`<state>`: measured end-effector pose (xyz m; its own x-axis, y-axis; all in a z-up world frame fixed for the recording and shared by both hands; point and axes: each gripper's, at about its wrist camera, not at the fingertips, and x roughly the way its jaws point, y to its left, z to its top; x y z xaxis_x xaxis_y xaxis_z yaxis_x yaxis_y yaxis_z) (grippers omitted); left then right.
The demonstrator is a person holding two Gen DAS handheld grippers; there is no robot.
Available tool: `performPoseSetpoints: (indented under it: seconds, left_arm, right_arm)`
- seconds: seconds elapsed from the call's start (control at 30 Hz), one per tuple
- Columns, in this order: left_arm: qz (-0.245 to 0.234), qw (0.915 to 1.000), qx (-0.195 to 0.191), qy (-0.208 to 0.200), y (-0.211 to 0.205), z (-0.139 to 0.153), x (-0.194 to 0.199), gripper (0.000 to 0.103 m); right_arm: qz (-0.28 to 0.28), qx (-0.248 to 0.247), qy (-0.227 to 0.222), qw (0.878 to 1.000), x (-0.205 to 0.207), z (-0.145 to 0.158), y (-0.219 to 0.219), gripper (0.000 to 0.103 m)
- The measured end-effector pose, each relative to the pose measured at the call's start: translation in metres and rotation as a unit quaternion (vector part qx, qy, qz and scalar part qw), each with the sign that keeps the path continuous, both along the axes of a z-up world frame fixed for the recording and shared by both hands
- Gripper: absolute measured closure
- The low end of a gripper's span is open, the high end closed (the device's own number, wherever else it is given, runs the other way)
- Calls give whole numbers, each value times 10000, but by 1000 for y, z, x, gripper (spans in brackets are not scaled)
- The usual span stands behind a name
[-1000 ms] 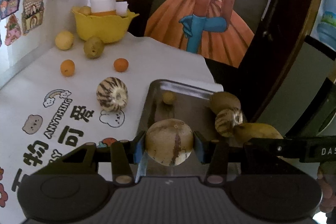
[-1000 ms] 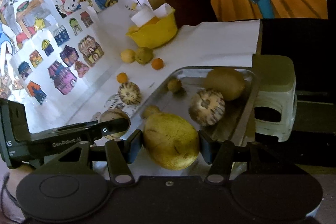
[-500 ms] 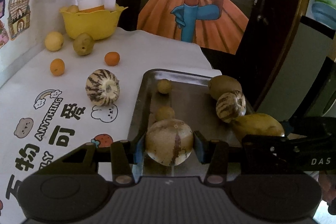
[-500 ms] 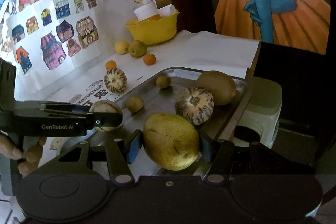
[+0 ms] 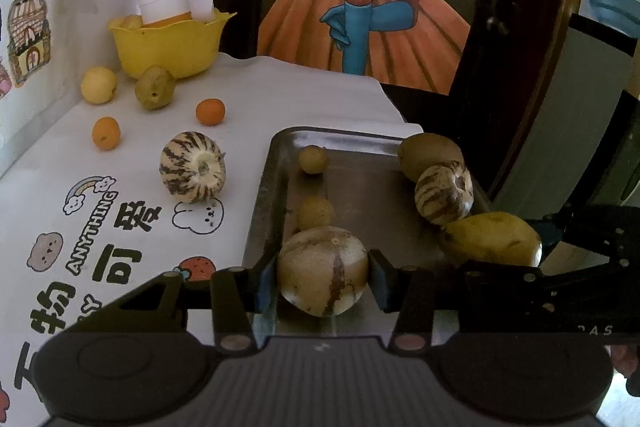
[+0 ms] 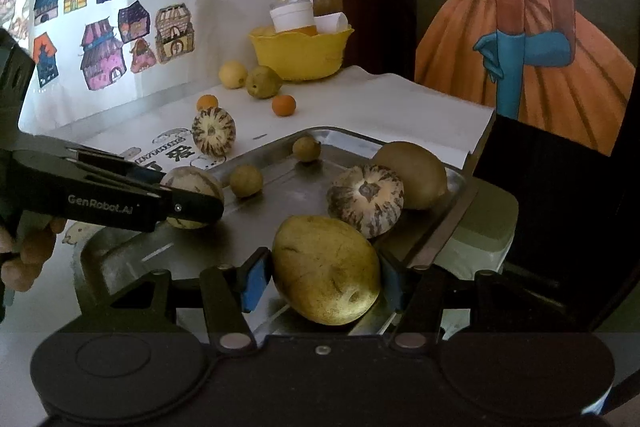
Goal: Organize fruits
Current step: 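Open the left tool over the tray while the right tool releases the pear into it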
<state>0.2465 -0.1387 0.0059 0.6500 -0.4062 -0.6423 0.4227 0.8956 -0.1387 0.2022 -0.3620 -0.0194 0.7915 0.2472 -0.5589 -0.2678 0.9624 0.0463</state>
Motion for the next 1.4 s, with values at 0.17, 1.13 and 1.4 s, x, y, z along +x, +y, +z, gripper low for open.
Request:
performPoseSetpoints:
  seconds: [0.17,1.13,1.4]
  left_arm:
    - [-34,10000,31,56,-2,-4,0,51]
    - [537,9982,-245,-117,32,24,-40,22]
    - [928,9947,-320,-311,53,35,-77,1]
  right_arm:
    - [37,-138,-100,9998,-3,-1,3,45]
    - [-116,-95,-443,9989,-33,1,7,16]
    - [-288,210,-558,9978,-66,11,21,1]
